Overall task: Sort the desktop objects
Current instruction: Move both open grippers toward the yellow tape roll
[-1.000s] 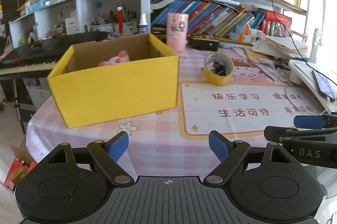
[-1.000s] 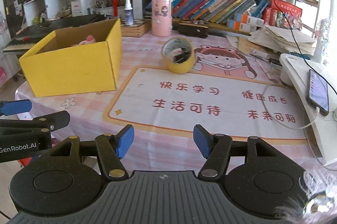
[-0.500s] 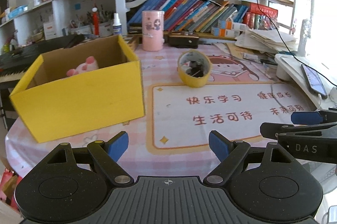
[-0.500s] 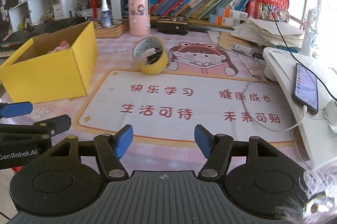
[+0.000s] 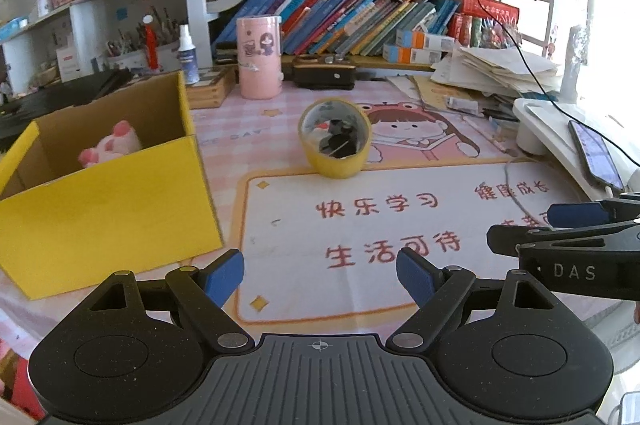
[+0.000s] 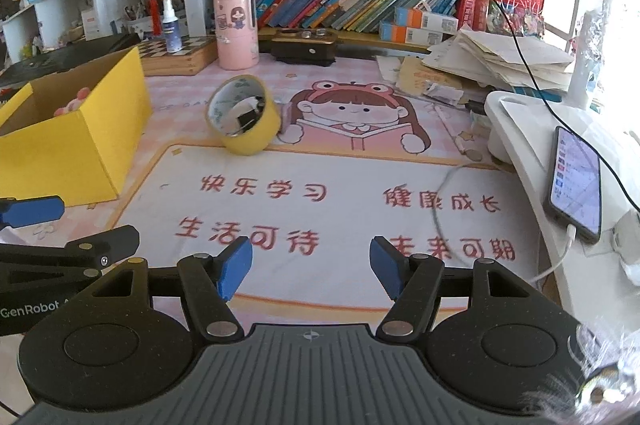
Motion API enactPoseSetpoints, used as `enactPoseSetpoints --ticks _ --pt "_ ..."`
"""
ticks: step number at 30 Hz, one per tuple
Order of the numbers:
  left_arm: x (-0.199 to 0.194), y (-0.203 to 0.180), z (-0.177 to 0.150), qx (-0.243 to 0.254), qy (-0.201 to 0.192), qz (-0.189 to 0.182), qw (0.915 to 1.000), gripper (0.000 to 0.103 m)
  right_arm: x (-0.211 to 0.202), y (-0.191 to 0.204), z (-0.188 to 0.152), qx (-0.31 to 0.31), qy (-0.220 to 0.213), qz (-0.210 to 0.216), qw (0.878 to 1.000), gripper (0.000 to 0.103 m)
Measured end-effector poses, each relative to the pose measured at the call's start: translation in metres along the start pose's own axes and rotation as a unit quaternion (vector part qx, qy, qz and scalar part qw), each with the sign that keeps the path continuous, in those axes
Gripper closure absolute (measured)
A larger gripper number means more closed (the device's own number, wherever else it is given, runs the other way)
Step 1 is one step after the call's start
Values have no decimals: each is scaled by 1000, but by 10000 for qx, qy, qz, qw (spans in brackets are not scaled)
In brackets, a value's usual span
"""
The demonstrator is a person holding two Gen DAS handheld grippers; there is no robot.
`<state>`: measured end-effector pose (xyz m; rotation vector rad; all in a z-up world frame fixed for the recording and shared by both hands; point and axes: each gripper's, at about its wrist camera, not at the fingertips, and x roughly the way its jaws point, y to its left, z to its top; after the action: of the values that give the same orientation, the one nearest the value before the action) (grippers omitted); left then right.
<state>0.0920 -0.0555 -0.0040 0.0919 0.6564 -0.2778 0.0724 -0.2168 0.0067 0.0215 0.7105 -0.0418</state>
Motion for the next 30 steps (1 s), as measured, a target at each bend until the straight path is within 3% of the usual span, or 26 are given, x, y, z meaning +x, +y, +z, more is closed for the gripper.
enactPoseSetpoints --ticks 10,30 --pt "32 -20 17 -196 45 80 9998 17 29 -31 21 -171 77 62 9998 40" --pt "80 -36 55 -526 -69 619 9967 12 73 -73 60 -212 -108 415 9989 37"
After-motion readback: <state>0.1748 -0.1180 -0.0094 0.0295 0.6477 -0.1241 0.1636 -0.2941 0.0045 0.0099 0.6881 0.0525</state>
